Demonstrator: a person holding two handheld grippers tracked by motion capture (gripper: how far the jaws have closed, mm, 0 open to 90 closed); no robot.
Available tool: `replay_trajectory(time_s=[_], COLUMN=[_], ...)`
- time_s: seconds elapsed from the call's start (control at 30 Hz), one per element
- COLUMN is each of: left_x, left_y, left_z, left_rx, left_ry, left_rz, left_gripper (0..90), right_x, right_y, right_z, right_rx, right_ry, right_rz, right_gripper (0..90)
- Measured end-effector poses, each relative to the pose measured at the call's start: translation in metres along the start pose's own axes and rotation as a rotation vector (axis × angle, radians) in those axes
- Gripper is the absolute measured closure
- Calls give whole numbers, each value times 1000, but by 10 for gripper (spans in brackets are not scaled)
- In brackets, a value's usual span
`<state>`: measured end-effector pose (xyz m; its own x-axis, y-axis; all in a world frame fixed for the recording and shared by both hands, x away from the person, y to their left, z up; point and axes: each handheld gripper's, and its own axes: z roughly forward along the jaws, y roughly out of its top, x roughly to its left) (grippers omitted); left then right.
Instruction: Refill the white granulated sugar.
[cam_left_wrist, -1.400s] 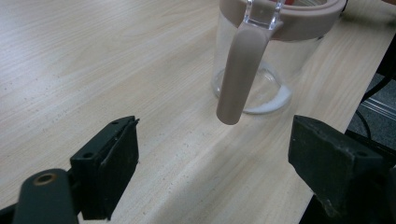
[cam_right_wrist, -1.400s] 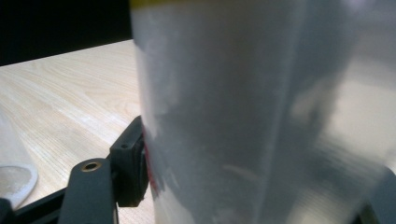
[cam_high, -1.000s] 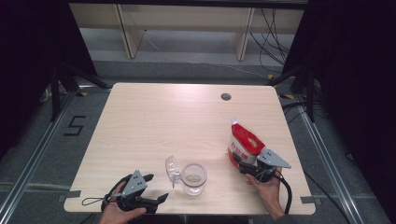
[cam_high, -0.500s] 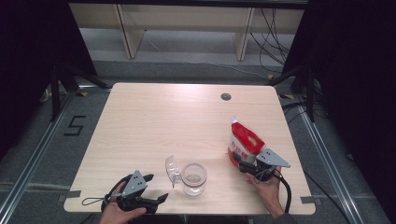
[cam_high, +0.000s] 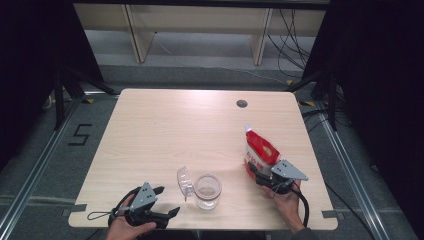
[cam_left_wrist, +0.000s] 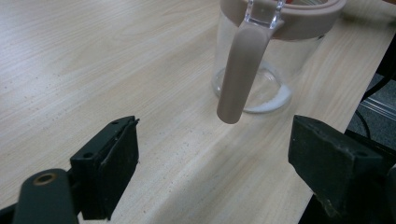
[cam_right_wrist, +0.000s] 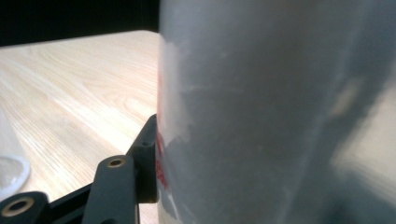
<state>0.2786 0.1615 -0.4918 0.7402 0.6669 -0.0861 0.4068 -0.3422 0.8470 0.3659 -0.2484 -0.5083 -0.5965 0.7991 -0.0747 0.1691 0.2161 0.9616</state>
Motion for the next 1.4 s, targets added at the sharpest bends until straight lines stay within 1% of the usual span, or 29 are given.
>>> replay_trajectory(time_s=[0.03,0.07,0.1,0.13,0.17,0.2,0.33,0.37,0.4,0.43,0.5,0.57,0.6,0.77,0.8,0.83,0.87,0.93,0.97,1.03,1.07,1.13,1.17,1.2,1.23,1.27,1.3,1.33,1.4], left_x=[0,0,0,3,4,4,4,3,4,4,5,5,6,6,6,6,6,6,6,6,6,6,5,5,6,6,6,5,5], left_y=[0,0,0,0,1,1,1,0,0,0,0,-1,-1,-1,-2,-2,-2,-1,-1,-2,-2,-2,-2,-2,-2,-3,-3,-3,-3], left_z=[0,0,0,-2,-2,-2,-2,-3,-3,-3,-2,-2,-2,-3,-2,-2,-3,-3,-3,-2,-2,-2,-1,-2,-2,-1,-1,-1,-1], left_rx=[-1,-1,-1,13,15,16,14,13,23,13,11,3,6,8,8,9,11,8,8,9,8,12,4,14,18,17,17,16,8], left_ry=[1,2,2,13,13,16,16,22,30,21,21,24,23,28,27,27,27,28,28,28,28,27,26,32,28,29,29,28,28], left_rz=[-2,-4,-4,21,36,34,35,7,18,10,6,-8,1,-5,-14,-13,-4,-6,-5,-6,-8,-6,-18,-12,-4,-7,-7,-8,-18], left_gripper=[160,160,160,160,160,160,160,160,160,160,160,160,160,160,160,160,160,160,160,160,160,160,160,160,160,160,160,160,160], right_x=[-1,3,3,5,6,9,12,13,15,17,22,28,30,43,45,47,49,53,56,62,65,69,71,72,74,74,76,77,79], right_y=[1,3,3,5,7,7,16,18,21,22,27,31,33,43,45,47,47,50,50,50,51,51,52,51,52,54,52,54,52], right_z=[0,-3,-3,-4,-5,-5,-11,-13,-16,-18,-23,-27,-28,-40,-43,-44,-46,-50,-53,-55,-56,-55,-56,-54,-54,-53,-53,-54,-55], right_rx=[-5,14,14,30,41,46,32,25,22,23,33,50,52,28,30,30,32,34,40,51,58,48,56,43,51,47,45,51,61], right_ry=[-4,-26,-26,-55,-71,-72,-105,-100,-108,-116,-146,-158,-160,-166,-182,-179,-185,-189,-194,-195,-198,-195,-188,-182,-182,-174,-182,-187,-180], right_rz=[-48,-78,-78,-184,-225,-218,-274,-271,-309,-321,-409,-522,-535,-606,-647,-672,-680,-753,-754,-802,-841,-903,-914,-926,-946,-995,-994,-1020,-1030], right_gripper=[458,459,459,462,462,463,465,465,465,466,466,467,467,469,469,469,469,470,470,470,470,471,471,472,472,472,472,473,473])
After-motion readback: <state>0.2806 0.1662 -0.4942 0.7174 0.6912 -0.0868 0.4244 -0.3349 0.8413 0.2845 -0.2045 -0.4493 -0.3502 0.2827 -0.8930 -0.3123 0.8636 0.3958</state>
